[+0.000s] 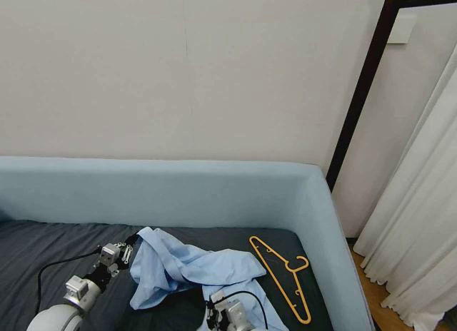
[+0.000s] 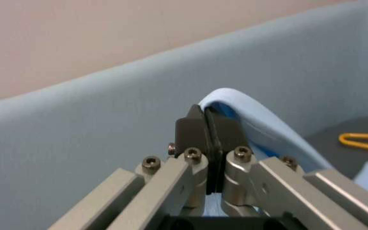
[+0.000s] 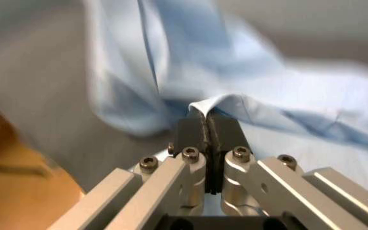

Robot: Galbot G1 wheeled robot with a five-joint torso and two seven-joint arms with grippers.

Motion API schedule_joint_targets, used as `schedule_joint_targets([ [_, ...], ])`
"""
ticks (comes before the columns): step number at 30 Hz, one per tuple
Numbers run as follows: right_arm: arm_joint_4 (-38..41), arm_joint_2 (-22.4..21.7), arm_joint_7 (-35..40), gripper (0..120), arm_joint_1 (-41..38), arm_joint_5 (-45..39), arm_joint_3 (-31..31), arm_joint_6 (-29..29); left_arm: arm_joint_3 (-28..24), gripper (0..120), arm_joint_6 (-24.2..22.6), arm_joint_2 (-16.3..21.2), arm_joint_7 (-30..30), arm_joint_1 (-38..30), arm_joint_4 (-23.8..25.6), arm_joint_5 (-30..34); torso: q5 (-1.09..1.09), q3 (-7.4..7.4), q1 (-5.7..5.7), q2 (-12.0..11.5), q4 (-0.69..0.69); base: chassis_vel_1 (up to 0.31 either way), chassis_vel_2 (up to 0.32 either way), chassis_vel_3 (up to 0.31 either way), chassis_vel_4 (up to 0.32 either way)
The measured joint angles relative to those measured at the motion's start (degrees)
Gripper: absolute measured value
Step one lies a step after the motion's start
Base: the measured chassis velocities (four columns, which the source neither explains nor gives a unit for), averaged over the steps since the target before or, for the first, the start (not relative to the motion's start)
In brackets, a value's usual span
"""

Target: Pick up the clothes from the sofa and hang them on the clothes hanger.

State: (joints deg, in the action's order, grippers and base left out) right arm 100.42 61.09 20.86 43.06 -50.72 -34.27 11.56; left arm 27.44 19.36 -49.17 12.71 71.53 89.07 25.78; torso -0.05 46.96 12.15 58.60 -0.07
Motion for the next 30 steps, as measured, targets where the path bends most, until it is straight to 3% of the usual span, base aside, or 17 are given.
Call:
schedule_joint_targets([
  [5, 9.2, -6.7, -16.2, 0, -2.8, -10.2, 8.3, -11.7, 1.8, 0, -0.1, 2.1, -1.4, -0.9, 3.2, 4.9, 0.02, 0.0, 0.0, 0.0, -0.01, 0.0, 0.0, 0.0, 0.0],
  [12, 17.5, -11.9, -23.2, 0, -2.4, -21.4, 15.4, -13.6, 3.9, 0, -0.4, 5.2, -0.9, 0.6, 5.5, 6.6, 0.02, 0.0, 0.0, 0.0, 0.0, 0.0, 0.0, 0.0, 0.0],
  [17, 25.1, -15.6, -15.2, 0, 1.8, -27.9, 17.8, -9.5, 3.6, 0, -0.2, 6.3, -0.1, 1.9, 4.5, 4.7, 0.0, -0.01, 0.0, 0.0, -0.01, 0.0, 0.0, 0.0, 0.0],
  [20, 31.8, -16.4, 0.0, 0, 3.6, -32.5, 18.6, -3.4, 2.9, 0, -0.2, 6.9, 0.5, 2.1, 3.4, 3.3, 0.0, 0.0, 0.0, 0.0, -0.01, 0.0, 0.0, 0.0, 0.0],
  [21, 31.8, -16.4, 0.0, 0, 3.6, -32.5, 18.6, -3.4, 2.9, 0, -0.2, 6.9, 0.5, 2.1, 3.4, 3.3, 0.0, 0.0, 0.0, 0.0, -0.01, 0.0, 0.0, 0.0, 0.0],
  [23, 36.1, -16.4, 7.8, 0, 3.8, -37.2, 19.4, -0.3, 2.5, 0, -0.2, 7.3, 0.8, 2.0, 2.5, 2.5, 0.0, 0.0, 0.0, 0.0, 0.0, 0.0, 0.0, 0.0, 0.0],
  [26, 39.7, -16.9, 10.9, 0, 3.1, -40.6, 19.9, 2.0, 2.0, 0, -0.2, 7.6, 1.1, 1.9, 1.2, 1.6, 0.0, -0.01, 0.0, 0.0, 0.0, 0.0, 0.0, 0.0, 0.0],
  [30, 38.1, -15.9, 14.9, 0, 0.7, -43.7, 19.1, 5.7, 1.4, 0, -0.1, 7.2, 1.2, 2.0, -0.1, -0.1, 0.0, -0.01, 0.0, 0.0, -0.01, 0.0, 0.0, 0.0, 0.0],
])
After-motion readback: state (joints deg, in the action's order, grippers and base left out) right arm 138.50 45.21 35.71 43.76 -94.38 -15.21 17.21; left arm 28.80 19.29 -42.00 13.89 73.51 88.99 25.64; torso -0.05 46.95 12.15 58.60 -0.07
